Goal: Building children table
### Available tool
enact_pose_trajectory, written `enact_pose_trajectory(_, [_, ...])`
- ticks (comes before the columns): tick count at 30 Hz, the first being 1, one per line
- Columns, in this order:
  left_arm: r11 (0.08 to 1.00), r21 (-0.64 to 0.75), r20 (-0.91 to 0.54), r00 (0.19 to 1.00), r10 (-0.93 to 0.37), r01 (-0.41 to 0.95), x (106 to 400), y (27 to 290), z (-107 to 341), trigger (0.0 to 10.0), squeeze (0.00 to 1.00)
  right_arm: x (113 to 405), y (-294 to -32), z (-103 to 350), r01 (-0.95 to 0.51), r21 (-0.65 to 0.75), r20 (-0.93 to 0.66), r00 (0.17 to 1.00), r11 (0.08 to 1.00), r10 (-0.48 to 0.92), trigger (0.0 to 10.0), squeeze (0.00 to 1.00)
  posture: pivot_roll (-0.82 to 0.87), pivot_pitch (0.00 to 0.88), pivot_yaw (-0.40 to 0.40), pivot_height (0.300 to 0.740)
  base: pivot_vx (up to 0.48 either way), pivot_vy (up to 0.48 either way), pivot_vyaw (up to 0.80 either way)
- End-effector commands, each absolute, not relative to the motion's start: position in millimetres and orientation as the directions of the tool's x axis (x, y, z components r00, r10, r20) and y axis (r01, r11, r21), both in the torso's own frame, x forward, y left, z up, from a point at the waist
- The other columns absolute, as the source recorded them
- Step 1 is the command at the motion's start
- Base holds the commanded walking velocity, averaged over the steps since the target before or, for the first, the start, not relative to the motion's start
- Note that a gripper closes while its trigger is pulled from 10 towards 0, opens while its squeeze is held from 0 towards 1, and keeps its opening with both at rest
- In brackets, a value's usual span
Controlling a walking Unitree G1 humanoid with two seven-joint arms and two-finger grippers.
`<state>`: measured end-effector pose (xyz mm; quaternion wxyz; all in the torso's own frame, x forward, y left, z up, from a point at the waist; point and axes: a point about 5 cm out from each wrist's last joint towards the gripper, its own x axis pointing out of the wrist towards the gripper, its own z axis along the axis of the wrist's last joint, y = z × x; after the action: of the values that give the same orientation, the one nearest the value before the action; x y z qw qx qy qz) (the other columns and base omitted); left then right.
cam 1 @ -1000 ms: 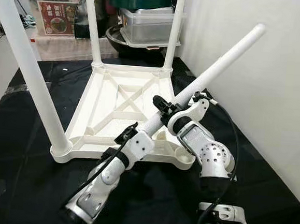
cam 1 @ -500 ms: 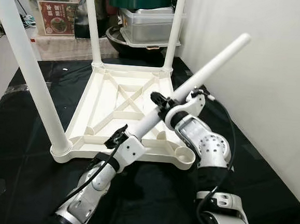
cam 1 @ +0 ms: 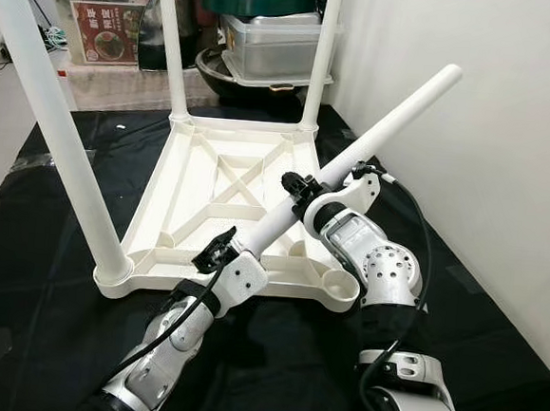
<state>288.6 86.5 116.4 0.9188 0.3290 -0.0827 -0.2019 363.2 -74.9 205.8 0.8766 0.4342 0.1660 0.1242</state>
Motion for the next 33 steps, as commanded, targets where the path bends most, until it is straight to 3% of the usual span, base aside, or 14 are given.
enact_pose_trajectory(1, [0.663, 0.661, -0.023, 0.893, -0.450, 0.351, 287, 89, 109, 10.0, 1.00, 352, -38, 207, -0.123, 0.854, -0.141, 0.880, 0.505, 0.453, 0.0, 0.00, 0.06, 0.000, -0.054, 0.740, 0.000, 0.000, 0.00])
enact_pose_trajectory(5, [0.658, 0.672, -0.019, 0.896, -0.444, 0.340, 288, 92, 111, 10.0, 1.00, 353, -39, 211, -0.147, 0.844, -0.121, 0.884, 0.515, 0.452, 0.0, 0.00, 0.06, 0.000, -0.057, 0.740, 0.000, 0.000, 0.00])
enact_pose_trajectory(12, [0.727, 0.646, 0.091, 0.922, -0.376, 0.233, 291, 98, 131, 10.0, 1.00, 361, -52, 222, -0.204, 0.789, -0.066, 0.909, 0.579, 0.411, 0.0, 0.00, 0.08, 0.000, -0.062, 0.740, 0.000, 0.000, 0.00])
enact_pose_trajectory(13, [0.735, 0.639, 0.095, 0.925, -0.368, 0.226, 289, 100, 132, 10.0, 0.91, 367, -60, 229, -0.232, 0.756, -0.030, 0.922, 0.612, 0.387, 0.0, 0.00, 0.08, 0.000, -0.062, 0.740, 0.000, 0.000, 0.00])
enact_pose_trajectory(14, [0.735, 0.639, 0.095, 0.925, -0.368, 0.226, 289, 100, 132, 10.0, 0.91, 367, -60, 229, -0.232, 0.756, -0.030, 0.922, 0.612, 0.387, 0.0, 0.00, 0.08, 0.000, -0.062, 0.740, 0.000, 0.000, 0.00])
enact_pose_trajectory(15, [0.751, 0.621, 0.095, 0.929, -0.357, 0.225, 287, 103, 132, 10.0, 0.00, 373, -70, 239, -0.277, 0.698, 0.029, 0.932, 0.660, 0.360, 0.0, 0.00, 0.08, 0.000, -0.062, 0.740, 0.000, 0.000, 0.00])
enact_pose_trajectory(19, [0.808, 0.528, 0.063, 0.937, -0.343, 0.260, 277, 110, 123, 10.0, 0.00, 381, -94, 275, -0.446, 0.444, 0.249, 0.894, 0.777, 0.372, 0.0, 0.00, 0.09, 0.000, -0.061, 0.740, 0.000, 0.000, 0.00])
enact_pose_trajectory(23, [0.838, 0.449, 0.033, 0.931, -0.362, 0.310, 265, 106, 116, 10.0, 0.00, 382, -105, 291, -0.503, 0.316, 0.329, 0.853, 0.804, 0.404, 0.0, 0.00, 0.09, 0.000, -0.062, 0.740, 0.000, 0.000, 0.00])
enact_pose_trajectory(33, [0.878, 0.361, 0.022, 0.938, -0.345, 0.314, 258, 101, 112, 10.0, 0.00, 378, -101, 303, -0.601, 0.240, 0.398, 0.777, 0.763, 0.487, 0.0, 0.00, 0.10, 0.000, -0.063, 0.740, 0.000, 0.000, 0.00])
